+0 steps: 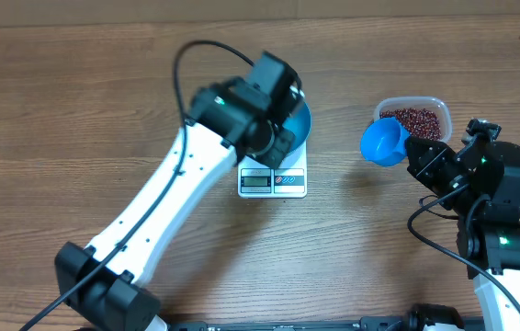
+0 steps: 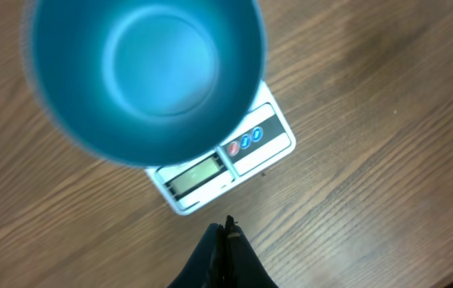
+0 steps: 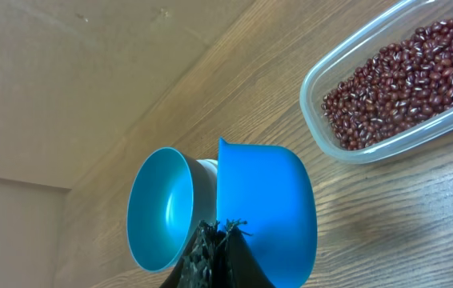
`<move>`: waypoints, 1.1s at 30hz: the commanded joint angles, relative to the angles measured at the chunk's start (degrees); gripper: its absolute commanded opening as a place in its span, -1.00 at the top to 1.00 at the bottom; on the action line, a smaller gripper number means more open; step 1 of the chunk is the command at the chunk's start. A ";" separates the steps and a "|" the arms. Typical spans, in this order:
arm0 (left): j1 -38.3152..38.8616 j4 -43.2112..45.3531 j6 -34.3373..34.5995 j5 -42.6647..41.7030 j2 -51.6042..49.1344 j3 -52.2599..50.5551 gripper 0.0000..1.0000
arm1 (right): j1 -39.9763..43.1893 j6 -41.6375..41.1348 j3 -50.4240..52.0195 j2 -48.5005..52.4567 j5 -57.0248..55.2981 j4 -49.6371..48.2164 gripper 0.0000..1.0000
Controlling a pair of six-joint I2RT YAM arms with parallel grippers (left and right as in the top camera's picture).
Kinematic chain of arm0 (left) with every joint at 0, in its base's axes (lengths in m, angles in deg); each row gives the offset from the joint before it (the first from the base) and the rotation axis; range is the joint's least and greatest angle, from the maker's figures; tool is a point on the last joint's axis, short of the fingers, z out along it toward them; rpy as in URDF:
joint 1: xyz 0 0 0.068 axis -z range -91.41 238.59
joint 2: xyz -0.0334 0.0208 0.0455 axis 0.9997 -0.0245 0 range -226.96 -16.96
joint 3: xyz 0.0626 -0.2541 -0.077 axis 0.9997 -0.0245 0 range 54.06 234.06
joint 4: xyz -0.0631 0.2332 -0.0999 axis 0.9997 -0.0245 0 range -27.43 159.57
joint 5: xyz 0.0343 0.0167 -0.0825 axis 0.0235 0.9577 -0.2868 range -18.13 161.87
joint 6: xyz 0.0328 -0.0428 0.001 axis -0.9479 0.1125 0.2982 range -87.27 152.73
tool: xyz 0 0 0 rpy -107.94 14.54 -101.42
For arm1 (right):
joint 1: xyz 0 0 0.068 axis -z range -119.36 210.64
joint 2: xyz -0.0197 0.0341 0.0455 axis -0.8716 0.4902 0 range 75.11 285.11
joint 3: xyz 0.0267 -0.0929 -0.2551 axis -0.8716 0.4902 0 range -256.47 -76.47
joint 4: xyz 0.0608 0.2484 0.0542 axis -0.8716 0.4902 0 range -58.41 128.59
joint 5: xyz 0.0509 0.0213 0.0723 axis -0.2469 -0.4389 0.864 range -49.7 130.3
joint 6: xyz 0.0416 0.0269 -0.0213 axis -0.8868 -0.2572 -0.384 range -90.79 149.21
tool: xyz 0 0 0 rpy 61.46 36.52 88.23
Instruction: Scoop item into bowl and weigh 150g on scale
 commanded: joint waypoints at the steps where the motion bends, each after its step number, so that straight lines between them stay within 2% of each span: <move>1: 3.17 3.56 -2.91 -0.68 0.98 -6.05 0.91 | 0.15 0.50 -1.53 -0.92 0.39 -0.20 0.93; 8: 7.28 16.09 -3.61 -0.68 0.98 -17.92 0.91 | 0.15 0.52 -1.53 -0.92 0.37 0.11 0.93; 16: 7.02 34.03 -4.79 0.00 0.98 -29.88 0.92 | 0.15 0.52 -1.53 -0.92 0.33 0.13 0.93; 22: 6.71 36.59 -4.85 2.27 0.90 -30.67 0.91 | 0.15 0.52 -1.53 -0.92 0.15 0.13 0.93; 24: 6.71 36.87 -4.79 3.45 0.74 -30.71 0.74 | 0.15 0.52 -1.53 -0.92 0.15 0.13 0.92; 29: 6.71 36.87 -1.22 3.54 0.74 -30.82 0.91 | 0.15 0.50 -1.53 -0.92 0.15 0.13 0.93; 33: 6.71 37.97 -2.95 3.80 0.74 -31.12 0.91 | 0.15 0.50 -1.53 -0.92 0.15 0.17 0.93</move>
